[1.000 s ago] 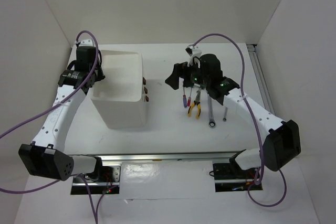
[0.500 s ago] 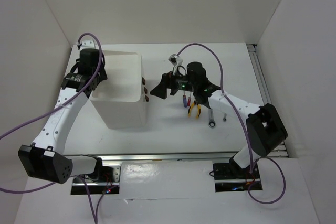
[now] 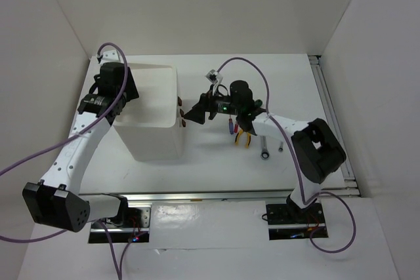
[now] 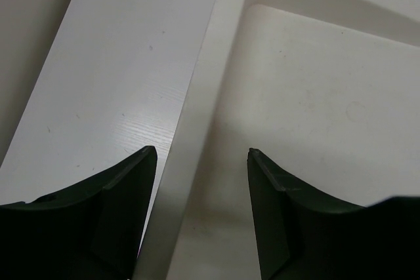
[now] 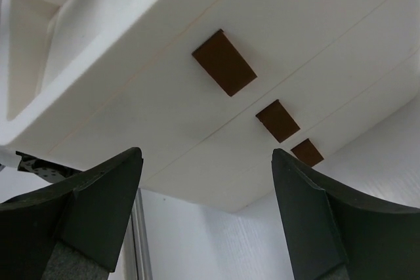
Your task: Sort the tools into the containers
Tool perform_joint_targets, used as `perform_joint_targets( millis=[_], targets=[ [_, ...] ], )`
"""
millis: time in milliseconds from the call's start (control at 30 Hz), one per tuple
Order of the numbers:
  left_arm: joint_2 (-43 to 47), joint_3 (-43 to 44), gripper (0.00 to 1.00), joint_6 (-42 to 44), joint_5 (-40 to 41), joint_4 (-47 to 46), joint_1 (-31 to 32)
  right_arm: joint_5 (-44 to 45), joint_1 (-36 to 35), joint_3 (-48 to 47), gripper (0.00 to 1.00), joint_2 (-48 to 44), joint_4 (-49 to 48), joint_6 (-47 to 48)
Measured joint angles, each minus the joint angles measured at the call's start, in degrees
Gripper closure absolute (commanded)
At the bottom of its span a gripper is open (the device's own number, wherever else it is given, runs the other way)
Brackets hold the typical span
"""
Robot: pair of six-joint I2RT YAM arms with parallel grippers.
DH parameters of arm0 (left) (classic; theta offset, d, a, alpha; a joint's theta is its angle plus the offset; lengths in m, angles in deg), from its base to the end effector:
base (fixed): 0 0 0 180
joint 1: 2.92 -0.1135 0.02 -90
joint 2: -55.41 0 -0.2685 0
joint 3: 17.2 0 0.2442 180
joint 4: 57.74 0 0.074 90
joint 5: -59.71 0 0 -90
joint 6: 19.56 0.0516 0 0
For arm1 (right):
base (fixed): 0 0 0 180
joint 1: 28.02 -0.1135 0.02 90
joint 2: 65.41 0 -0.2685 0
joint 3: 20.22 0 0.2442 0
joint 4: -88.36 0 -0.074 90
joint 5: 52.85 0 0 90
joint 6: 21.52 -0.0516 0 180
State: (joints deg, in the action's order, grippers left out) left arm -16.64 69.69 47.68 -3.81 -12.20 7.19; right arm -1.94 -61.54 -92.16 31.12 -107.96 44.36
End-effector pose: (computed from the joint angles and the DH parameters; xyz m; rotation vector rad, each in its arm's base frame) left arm 0.2764 -0.0259 0.3701 -0.4938 1.9875 0.1312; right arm 0.3034 0.2400 0.2622 -0.6937 1.7368 1.3016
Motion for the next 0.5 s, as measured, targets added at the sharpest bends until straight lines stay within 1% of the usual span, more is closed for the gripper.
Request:
perform_joint_targets(
  millis=[33, 67, 200, 367, 500],
  targets=[
    [0.3, -0.3, 0.31, 0.0, 0.0, -0.3, 0.0, -0.5, 0.0, -0.1, 0.14, 1.0, -1.0, -0.3],
    [0.4, -0.6, 0.31, 0.0, -0.1, -0.6, 0.0, -0.7, 0.1, -0.1, 0.17, 2.1, -1.9, -0.7],
    [0.9, -1.3, 0.31, 0.0, -0.4, -1.4, 0.0, -2.0, 0.2, -0.4, 0.17, 5.2, -4.2, -2.0],
    [1.4, -1.9, 0.31, 0.0, -0.8, -1.8, 0.0, -3.1, 0.7, -1.8, 0.23, 7.9, -8.5, -4.2],
    [2.0, -2.5, 0.30, 0.0, -0.8, -2.3, 0.1, -4.1, 1.2, -3.4, 0.23, 9.0, -11.0, -5.5]
  ],
)
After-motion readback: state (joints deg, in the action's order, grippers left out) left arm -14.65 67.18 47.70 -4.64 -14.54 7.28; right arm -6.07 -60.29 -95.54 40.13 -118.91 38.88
